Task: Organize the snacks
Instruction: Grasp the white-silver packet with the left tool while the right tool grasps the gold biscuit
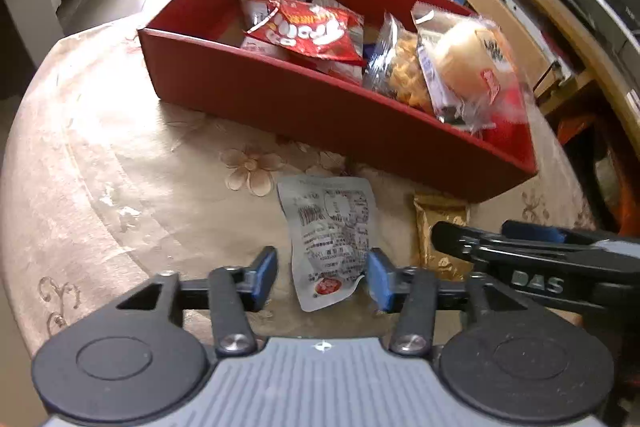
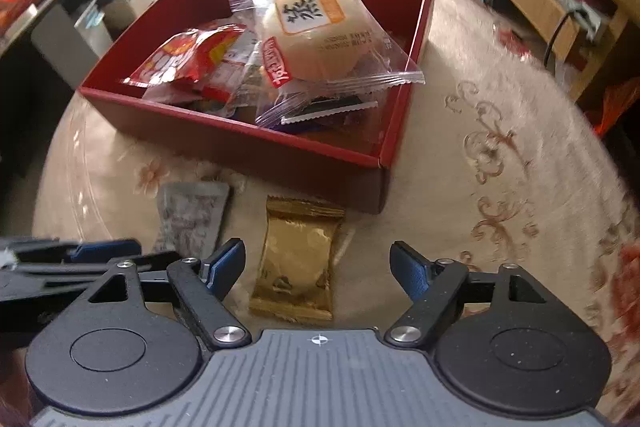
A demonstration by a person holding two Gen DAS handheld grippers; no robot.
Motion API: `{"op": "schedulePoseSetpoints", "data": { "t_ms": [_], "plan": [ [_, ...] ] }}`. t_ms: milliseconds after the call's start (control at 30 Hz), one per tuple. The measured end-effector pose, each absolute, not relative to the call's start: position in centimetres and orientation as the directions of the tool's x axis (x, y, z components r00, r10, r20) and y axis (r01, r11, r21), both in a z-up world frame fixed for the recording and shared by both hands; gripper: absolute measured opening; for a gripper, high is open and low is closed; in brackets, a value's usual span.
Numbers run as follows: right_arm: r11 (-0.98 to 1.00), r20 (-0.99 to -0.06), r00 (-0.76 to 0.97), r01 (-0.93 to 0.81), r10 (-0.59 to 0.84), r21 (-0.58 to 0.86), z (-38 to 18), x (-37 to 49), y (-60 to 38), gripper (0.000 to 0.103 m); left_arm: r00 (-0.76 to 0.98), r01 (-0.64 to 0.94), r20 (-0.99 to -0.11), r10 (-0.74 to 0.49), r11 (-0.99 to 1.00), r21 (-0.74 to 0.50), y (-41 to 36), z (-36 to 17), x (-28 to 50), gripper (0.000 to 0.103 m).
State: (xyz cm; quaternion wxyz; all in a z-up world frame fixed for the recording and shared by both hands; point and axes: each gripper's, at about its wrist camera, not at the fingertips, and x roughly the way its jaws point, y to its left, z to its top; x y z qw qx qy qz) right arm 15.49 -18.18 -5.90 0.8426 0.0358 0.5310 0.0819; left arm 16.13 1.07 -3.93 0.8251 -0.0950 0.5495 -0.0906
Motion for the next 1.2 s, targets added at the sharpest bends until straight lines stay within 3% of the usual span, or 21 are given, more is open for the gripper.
{"op": "schedulePoseSetpoints", "data": {
  "t_ms": [300, 367, 467, 500, 933, 1033, 1100, 1200],
  "plan": [
    [0.988, -0.906, 0.408, -0.143, 0.110, 0.055, -7.7, 15.8, -15.4, 0.087, 0.387, 0.030, -0.885, -0.259, 0.963, -0.268, 2.5, -3.5, 15.9, 0.058],
    [0.983, -0.905, 0.423, -0.181, 0.048, -0.032, -7.7, 15.3, -14.3, 0.079, 0.382, 0.031, -0.886, -0.261, 0.962, -0.270, 2.5, -3.6, 15.9, 0.058],
    [0.976, -0.901, 0.428, -0.215, 0.068, -0.029, -7.1, 14.2, -14.3, 0.049, 0.379, 0.044, -0.886, -0.268, 0.961, -0.272, 2.1, -3.6, 15.8, 0.060],
    [0.975, -0.902, 0.427, -0.219, 0.064, -0.034, -6.9, 13.7, -14.5, 0.047, 0.376, 0.051, -0.887, -0.268, 0.962, -0.269, 1.8, -3.7, 15.8, 0.062],
    [0.985, -0.880, 0.469, -0.170, 0.067, -0.016, -4.5, 10.6, -19.5, 0.047, 0.378, 0.060, -0.909, -0.175, 0.985, -0.164, -2.8, -5.9, 16.8, 0.071],
    [0.985, -0.883, 0.464, -0.172, 0.072, -0.010, -4.7, 10.5, -20.0, 0.047, 0.395, 0.082, -0.910, -0.124, 0.992, -0.099, -3.9, -6.0, 16.4, 0.068],
    [0.984, -0.883, 0.464, -0.180, 0.079, -0.006, -4.7, 10.5, -19.7, 0.047, 0.411, 0.105, -0.908, -0.086, 0.993, -0.047, -4.3, -5.9, 15.7, 0.055],
    [0.981, -0.877, 0.471, -0.194, 0.095, 0.002, -4.4, 10.5, -19.5, 0.047, 0.408, 0.101, -0.907, -0.106, 0.992, -0.070, -3.7, -5.8, 14.9, 0.055]
  ]
}}
